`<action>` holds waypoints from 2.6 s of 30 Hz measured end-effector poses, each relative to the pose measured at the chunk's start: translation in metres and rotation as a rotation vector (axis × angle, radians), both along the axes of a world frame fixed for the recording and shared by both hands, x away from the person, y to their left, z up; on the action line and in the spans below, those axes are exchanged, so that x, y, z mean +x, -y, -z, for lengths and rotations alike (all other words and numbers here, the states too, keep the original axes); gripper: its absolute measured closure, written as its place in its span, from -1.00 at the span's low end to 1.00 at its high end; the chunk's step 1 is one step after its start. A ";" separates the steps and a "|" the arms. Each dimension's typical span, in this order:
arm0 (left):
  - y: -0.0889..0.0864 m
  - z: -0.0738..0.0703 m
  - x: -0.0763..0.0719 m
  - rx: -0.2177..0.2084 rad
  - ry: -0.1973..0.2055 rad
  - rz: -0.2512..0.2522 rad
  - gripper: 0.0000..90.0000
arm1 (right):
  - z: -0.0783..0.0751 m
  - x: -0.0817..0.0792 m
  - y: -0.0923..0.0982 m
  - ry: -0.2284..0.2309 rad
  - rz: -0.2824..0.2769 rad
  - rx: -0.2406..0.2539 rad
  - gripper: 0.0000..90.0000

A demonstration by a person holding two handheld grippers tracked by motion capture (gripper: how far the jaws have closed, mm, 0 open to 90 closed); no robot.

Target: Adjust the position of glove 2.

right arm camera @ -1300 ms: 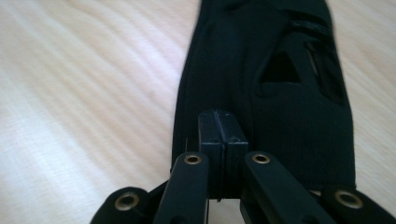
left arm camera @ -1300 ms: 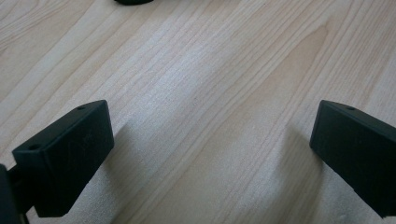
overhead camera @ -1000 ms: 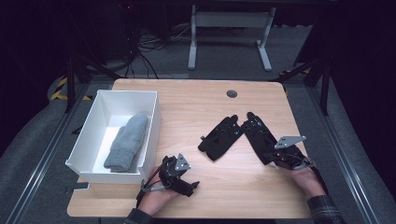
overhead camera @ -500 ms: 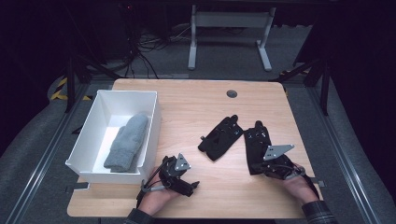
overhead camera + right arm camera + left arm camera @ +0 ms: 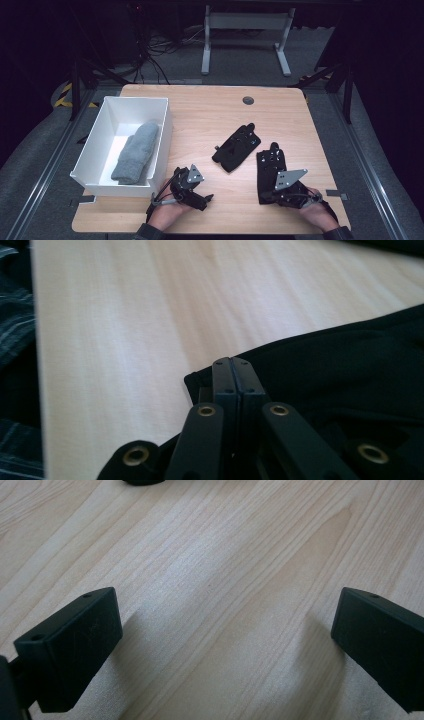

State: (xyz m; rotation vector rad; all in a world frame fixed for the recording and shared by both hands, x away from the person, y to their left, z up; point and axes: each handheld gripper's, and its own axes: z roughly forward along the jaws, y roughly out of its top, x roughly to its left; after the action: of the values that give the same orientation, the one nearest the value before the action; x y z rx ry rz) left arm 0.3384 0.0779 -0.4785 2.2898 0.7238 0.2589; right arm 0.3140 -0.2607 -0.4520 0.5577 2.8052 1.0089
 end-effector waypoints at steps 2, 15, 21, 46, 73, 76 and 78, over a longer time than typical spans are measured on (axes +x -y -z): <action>0.000 0.000 0.000 0.000 -0.001 -0.001 -0.99 | 0.000 -0.006 -0.004 -0.005 -0.027 0.001 1.00; 0.000 0.000 0.000 0.000 -0.001 -0.001 -0.99 | -0.010 -0.023 -0.007 0.012 -0.054 0.071 1.00; 0.000 0.000 0.000 0.003 -0.002 0.002 -1.00 | -0.017 -0.008 0.020 0.083 0.085 0.123 0.81; 0.012 -0.028 0.025 -0.025 -0.068 -0.012 0.28 | 0.013 0.030 0.094 0.131 0.607 0.070 -0.44; 0.067 -0.066 0.117 -0.049 -0.030 0.032 1.00 | 0.016 0.031 0.093 0.131 0.610 0.082 -0.64; 0.074 -0.064 0.128 -0.032 -0.028 0.022 1.00 | 0.016 0.031 0.093 0.130 0.610 0.082 -0.64; 0.078 -0.060 0.134 -0.037 -0.040 0.018 1.00 | 0.016 0.031 0.093 0.131 0.610 0.082 -0.64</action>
State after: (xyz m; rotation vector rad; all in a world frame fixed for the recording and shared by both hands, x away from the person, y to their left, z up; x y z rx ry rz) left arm 0.4728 0.0002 -0.4184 2.2709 0.7222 0.1906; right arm 0.3446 -0.3542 -0.4684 1.2068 2.2502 0.9722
